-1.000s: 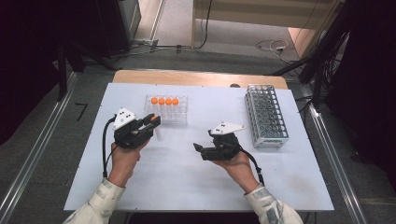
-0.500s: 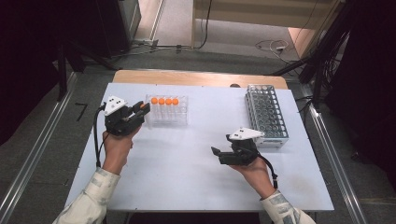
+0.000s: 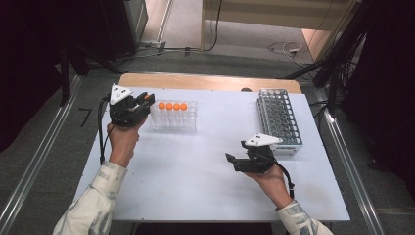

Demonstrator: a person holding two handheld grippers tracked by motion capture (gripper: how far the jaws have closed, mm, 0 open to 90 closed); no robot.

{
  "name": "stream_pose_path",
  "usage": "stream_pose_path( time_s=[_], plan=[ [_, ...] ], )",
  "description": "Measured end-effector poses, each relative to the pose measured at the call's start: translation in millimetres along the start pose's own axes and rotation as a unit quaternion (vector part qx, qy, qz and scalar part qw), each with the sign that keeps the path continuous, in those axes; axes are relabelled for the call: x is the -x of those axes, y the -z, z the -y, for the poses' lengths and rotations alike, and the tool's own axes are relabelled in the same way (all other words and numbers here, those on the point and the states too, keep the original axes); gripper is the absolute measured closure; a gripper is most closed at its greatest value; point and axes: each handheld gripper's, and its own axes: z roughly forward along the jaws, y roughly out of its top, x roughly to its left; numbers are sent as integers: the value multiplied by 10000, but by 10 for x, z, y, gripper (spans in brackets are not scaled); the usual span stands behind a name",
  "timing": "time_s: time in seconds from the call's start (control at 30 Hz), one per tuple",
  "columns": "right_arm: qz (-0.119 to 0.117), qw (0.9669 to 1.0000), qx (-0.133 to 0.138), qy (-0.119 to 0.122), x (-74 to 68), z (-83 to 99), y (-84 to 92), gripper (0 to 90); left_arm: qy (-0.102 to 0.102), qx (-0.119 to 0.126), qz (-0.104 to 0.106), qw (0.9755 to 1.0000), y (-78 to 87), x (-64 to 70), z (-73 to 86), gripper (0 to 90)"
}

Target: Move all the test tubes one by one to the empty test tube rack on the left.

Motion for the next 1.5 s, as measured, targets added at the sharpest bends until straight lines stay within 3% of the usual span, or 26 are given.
stream_pose_path(
  time_s=[0.5, 0.8, 1.0, 1.23, 1.5],
  plan=[
    [-7, 9999, 75, -78, 22, 3, 47, 251, -21, 41, -199, 9998, -228, -26, -84, 694],
    [-4, 9999, 86, -80, 32, 6, 56, 251, -61, -51, -263, 9996, -316, -39, -18, 693],
    [-6, 9999, 68, -75, 20, 9, 57, 250, -131, -160, -305, 9993, -377, -27, 110, 692],
    [9, 10000, 57, -79, 16, 12, 56, 251, -60, -156, -317, 9994, -397, -40, 208, 691],
    [10, 10000, 42, -57, 15, 15, 48, 251, -5, -175, -252, 9995, -385, -40, 217, 656]
  ],
)
